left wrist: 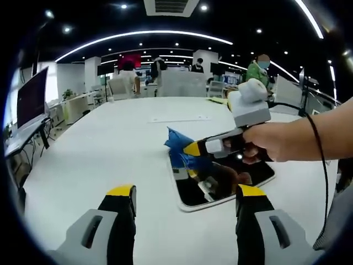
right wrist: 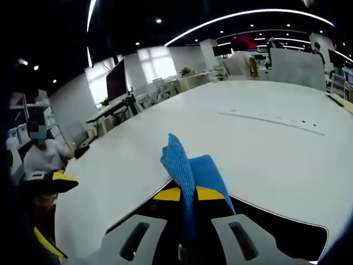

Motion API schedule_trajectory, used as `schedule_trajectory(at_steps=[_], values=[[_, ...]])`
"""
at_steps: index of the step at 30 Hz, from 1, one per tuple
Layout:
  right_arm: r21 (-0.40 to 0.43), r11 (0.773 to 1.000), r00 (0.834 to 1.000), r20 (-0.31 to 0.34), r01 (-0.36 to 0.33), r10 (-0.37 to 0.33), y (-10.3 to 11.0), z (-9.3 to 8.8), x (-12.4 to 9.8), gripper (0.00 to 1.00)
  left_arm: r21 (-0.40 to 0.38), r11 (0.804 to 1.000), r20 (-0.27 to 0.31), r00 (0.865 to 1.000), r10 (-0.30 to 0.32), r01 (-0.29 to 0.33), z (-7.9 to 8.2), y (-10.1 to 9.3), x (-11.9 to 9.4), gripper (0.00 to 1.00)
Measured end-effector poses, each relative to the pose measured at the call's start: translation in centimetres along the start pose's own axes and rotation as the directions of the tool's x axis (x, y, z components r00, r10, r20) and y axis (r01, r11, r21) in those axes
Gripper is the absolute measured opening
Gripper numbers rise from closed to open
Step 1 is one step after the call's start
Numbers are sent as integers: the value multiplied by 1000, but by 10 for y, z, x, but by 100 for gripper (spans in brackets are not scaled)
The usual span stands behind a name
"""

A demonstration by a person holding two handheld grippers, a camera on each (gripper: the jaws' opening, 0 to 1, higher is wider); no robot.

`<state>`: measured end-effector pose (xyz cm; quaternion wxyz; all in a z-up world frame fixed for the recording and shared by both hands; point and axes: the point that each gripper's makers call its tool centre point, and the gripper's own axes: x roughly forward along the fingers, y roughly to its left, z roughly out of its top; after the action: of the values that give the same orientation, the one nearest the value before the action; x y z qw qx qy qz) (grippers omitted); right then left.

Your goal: Wipe the mirror surface with the cleaning cloth until all visible marks leave the cleaned area.

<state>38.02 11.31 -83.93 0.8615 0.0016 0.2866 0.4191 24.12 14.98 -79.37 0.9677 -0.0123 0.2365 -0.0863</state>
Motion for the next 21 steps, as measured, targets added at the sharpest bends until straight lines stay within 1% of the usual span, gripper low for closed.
schedule_trajectory(at_steps=[4, 10, 21], values=[[0, 1000, 1000, 4, -8, 8, -2, 1, 5, 3, 0, 1000, 0, 1000, 1, -1, 0, 0, 0, 73], [6, 1000, 1000, 22, -12, 12, -5, 1, 7, 3, -1, 1000, 1, 1000, 1, -1, 0, 0, 0, 73], [0, 1000, 1000, 13, -5, 5, -4, 1, 6, 3, 1, 1000, 2, 1000, 9, -9, 1, 2, -2, 74]])
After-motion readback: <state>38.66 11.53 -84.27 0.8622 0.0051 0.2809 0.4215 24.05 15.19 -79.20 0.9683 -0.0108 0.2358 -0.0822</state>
